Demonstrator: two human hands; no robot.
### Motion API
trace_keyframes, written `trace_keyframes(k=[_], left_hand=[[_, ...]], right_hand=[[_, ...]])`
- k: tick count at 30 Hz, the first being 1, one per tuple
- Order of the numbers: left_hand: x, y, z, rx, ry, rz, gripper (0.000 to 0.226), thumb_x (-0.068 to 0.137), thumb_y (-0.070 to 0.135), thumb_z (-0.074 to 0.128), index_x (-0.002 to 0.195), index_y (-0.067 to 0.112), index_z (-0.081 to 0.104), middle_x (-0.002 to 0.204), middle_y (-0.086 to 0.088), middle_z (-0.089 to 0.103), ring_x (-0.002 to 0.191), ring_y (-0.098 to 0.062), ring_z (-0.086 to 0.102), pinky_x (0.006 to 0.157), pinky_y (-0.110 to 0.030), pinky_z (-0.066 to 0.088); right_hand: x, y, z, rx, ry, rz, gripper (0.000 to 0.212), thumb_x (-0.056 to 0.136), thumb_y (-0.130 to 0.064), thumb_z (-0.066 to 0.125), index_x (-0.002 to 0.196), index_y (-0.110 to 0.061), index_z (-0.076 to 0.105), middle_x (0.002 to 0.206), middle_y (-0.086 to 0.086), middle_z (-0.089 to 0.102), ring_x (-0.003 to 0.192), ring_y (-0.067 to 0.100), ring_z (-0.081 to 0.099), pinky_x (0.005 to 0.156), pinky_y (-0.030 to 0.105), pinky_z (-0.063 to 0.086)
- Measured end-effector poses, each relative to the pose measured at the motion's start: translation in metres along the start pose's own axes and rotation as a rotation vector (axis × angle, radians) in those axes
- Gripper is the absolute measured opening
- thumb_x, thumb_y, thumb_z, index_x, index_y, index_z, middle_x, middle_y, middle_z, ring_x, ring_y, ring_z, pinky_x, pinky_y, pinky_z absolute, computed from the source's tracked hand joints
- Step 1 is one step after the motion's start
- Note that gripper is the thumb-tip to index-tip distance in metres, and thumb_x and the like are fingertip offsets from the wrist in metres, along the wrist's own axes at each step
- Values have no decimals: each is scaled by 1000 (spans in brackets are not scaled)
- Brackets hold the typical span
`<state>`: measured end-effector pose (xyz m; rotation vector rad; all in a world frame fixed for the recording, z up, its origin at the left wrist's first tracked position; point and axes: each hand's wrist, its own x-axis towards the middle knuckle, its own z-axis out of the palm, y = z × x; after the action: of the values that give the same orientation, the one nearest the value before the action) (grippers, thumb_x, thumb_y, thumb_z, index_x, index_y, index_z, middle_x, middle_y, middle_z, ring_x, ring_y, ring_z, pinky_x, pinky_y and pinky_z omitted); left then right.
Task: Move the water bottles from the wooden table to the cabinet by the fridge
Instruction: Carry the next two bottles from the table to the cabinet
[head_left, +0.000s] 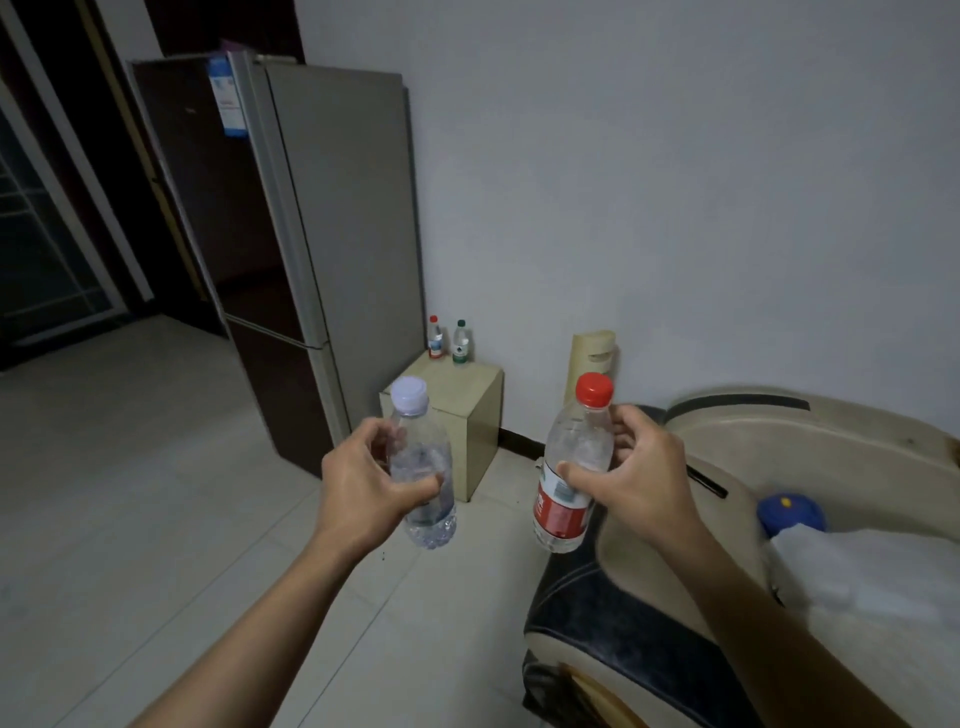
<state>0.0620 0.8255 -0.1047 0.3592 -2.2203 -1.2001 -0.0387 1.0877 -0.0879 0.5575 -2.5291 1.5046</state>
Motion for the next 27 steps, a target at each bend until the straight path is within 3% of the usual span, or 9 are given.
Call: trace_keyframes(k=[8, 12, 15, 18, 23, 27], left_hand=[[127, -55, 26, -48, -52, 8, 48, 55, 17, 91, 92, 22, 62, 84, 6, 69, 76, -11, 68, 66, -32, 60], [202, -84, 26, -44, -88, 39, 48, 54, 21, 91, 92, 25, 61, 84, 10, 68, 76, -6, 67, 66, -30, 59], [243, -104, 29, -50, -87, 38, 49, 55, 20, 91, 94, 26, 61, 85, 10, 69, 77, -6, 67, 66, -30, 59], [276, -127, 36, -58, -87, 20, 50, 54, 20, 92, 93, 26, 61, 85, 9, 69, 78, -8, 67, 67, -33, 60], [344, -166, 61, -51, -106, -13, 44, 54, 23, 91, 87, 26, 61, 81, 5, 69, 76, -14, 67, 66, -38, 58], [404, -187, 93, -12, -136, -19, 46, 53, 20, 92, 87, 23, 61, 81, 6, 69, 76, -13, 67, 64, -32, 57]], right_hand=[[118, 17, 60, -39, 35, 49, 58, 63, -22, 90, 112, -22, 58, 104, -9, 68, 92, 9, 67, 83, 35, 59], [182, 14, 96, -85, 37, 19, 52, 64, -23, 88, 106, -21, 58, 98, -13, 66, 89, 7, 67, 76, 22, 58], [216, 20, 117, -109, 80, -23, 62, 63, -34, 87, 113, -13, 58, 110, -1, 68, 96, 14, 67, 80, 30, 59], [250, 27, 139, -125, 71, -20, 56, 63, -32, 87, 107, -12, 58, 106, 1, 67, 93, 15, 67, 80, 33, 60], [323, 51, 177, -129, 70, -24, 51, 64, -29, 89, 102, -18, 56, 99, -10, 62, 89, 1, 61, 73, 14, 50], [389, 84, 201, -96, 89, -29, 54, 63, -32, 89, 105, -18, 57, 102, -8, 64, 90, 5, 63, 76, 21, 54]])
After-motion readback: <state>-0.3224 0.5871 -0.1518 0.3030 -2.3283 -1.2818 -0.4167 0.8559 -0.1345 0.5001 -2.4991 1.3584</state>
